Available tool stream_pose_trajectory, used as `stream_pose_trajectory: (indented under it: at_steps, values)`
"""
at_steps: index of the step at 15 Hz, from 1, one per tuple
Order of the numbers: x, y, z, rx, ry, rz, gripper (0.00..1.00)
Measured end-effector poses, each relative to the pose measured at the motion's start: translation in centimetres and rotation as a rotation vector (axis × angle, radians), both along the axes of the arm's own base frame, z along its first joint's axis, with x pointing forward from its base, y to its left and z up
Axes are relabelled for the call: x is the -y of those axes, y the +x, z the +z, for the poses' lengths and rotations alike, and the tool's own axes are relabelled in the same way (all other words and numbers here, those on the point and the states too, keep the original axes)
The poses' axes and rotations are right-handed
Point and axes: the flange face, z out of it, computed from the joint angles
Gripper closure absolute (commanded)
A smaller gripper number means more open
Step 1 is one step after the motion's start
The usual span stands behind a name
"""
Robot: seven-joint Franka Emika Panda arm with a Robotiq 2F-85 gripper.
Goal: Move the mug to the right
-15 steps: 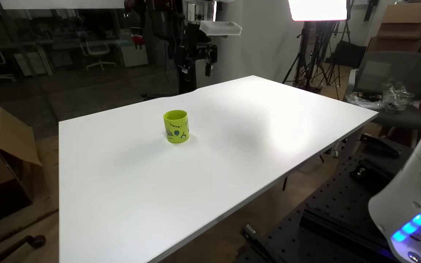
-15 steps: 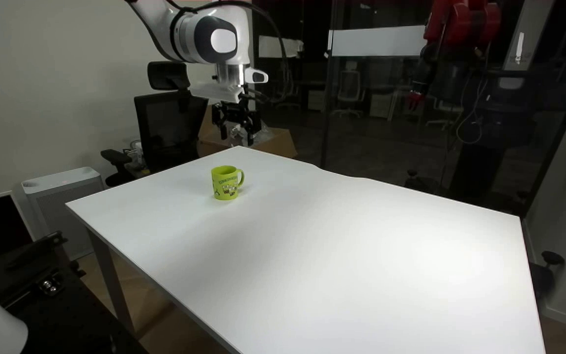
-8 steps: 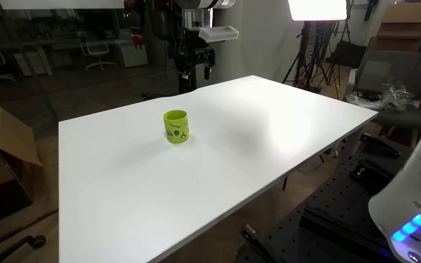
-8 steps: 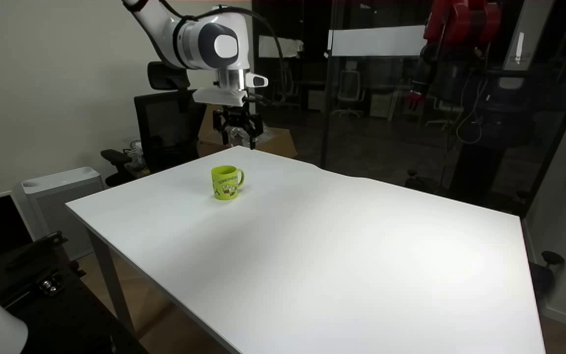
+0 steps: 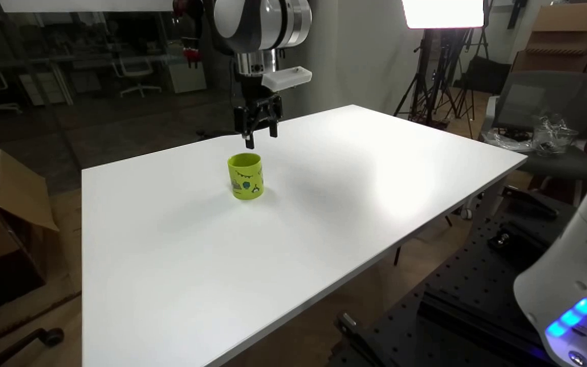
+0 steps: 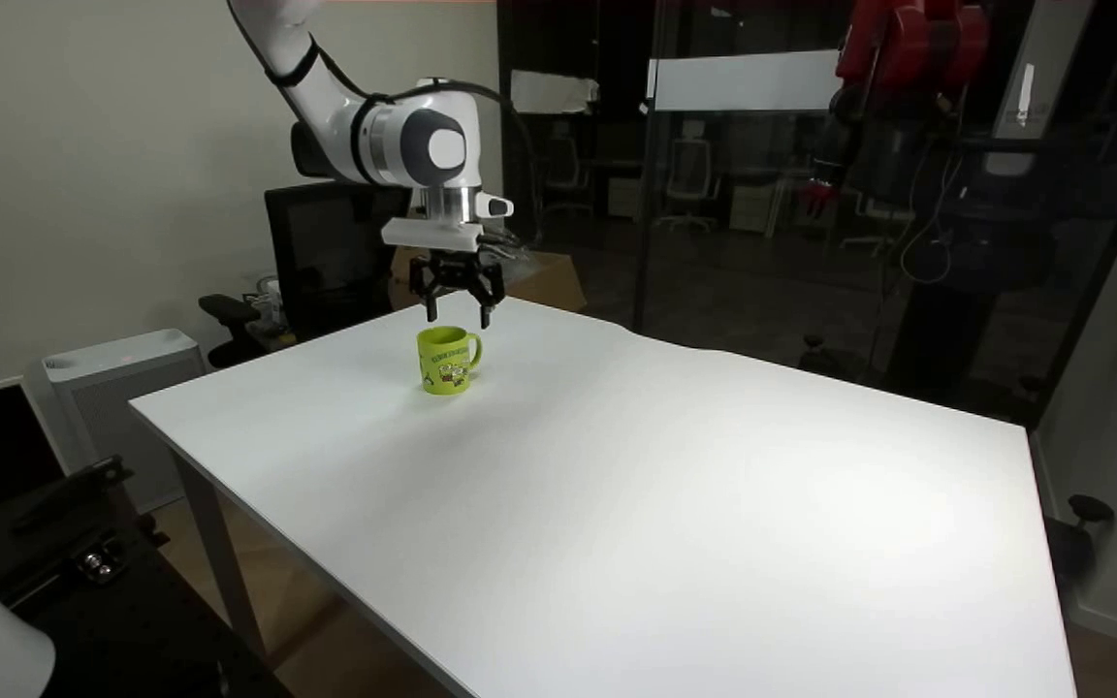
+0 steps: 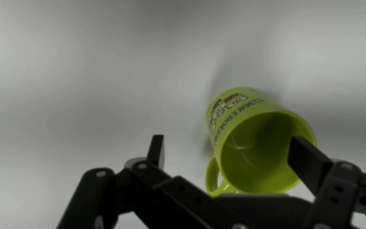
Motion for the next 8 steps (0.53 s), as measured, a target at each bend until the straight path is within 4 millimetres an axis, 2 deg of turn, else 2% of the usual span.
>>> stream_pose_trajectory:
  at_steps: [3,8]
  values:
    - [-0.9,0.5,-1.9,-0.019,0.006,0.025,0.0]
    - [-0.7,1.9,-3.4,-0.02,0.009,0.048,0.0]
